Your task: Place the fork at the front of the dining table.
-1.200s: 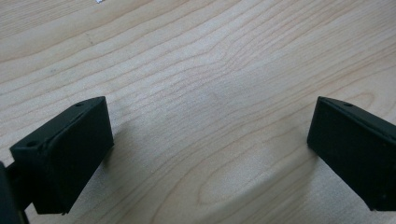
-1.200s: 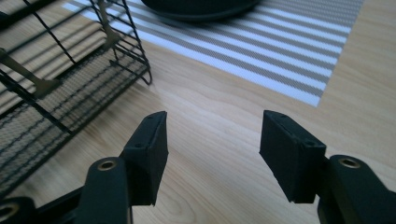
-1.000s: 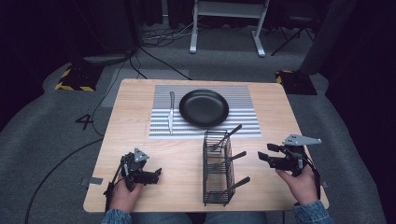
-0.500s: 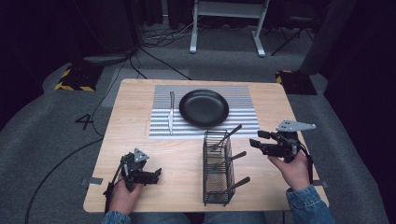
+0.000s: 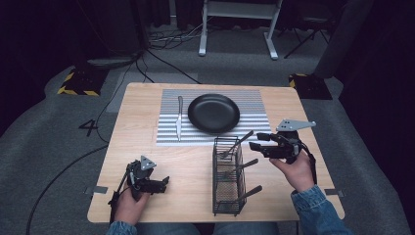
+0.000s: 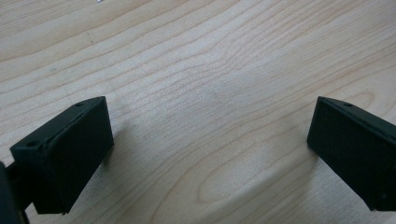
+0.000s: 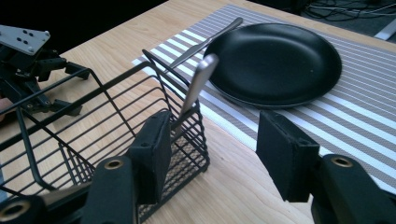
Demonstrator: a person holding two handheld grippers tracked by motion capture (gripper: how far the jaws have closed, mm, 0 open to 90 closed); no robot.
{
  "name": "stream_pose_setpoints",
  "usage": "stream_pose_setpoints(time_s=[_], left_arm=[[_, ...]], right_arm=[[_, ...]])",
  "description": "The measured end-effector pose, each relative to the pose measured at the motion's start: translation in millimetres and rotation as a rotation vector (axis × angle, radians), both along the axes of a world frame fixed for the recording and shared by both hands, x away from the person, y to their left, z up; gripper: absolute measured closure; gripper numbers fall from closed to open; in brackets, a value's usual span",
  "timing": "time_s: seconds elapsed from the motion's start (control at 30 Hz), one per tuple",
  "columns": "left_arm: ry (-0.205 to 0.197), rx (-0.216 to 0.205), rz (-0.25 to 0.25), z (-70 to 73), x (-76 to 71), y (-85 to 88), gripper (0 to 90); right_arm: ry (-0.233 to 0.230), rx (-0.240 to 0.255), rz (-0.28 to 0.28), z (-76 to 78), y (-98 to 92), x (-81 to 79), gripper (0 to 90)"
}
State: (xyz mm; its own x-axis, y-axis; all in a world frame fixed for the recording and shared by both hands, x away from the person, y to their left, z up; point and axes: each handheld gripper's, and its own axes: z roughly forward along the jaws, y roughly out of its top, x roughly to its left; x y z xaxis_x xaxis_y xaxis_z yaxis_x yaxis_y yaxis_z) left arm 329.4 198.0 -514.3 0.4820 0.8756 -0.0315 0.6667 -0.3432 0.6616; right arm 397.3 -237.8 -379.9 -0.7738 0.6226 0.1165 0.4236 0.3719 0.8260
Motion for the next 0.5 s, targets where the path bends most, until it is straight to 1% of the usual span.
stream_pose_setpoints(time_s=[0.1,0.13,0.17,0.23,0.3,0.5], left_arm=[[0.000,0.000,0.000,0.0,0.0,0.0,0.4],[0.000,0.000,0.000,0.0,0.0,0.0,0.4],[0.000,0.000,0.000,0.0,0.0,0.0,0.4],[0.000,0.000,0.000,0.0,0.0,0.0,0.4],[0.000,0.000,0.001,0.0,0.0,0.0,0.4],[0.000,0.000,0.000,0.0,0.0,0.0,0.4]], right_arm=[[0.013,0.003,0.019,-1.4,6.0,3.2,50.0],[0.013,0.003,0.019,-1.4,6.0,3.2,50.0],[0.024,0.007,0.030,-3.2,9.9,5.5,53.4],[0.031,0.005,0.034,-4.3,11.9,6.9,54.6],[0.057,0.002,0.044,-7.3,17.2,10.6,59.1],[0.080,0.004,0.043,-10.4,24.0,15.5,66.5]])
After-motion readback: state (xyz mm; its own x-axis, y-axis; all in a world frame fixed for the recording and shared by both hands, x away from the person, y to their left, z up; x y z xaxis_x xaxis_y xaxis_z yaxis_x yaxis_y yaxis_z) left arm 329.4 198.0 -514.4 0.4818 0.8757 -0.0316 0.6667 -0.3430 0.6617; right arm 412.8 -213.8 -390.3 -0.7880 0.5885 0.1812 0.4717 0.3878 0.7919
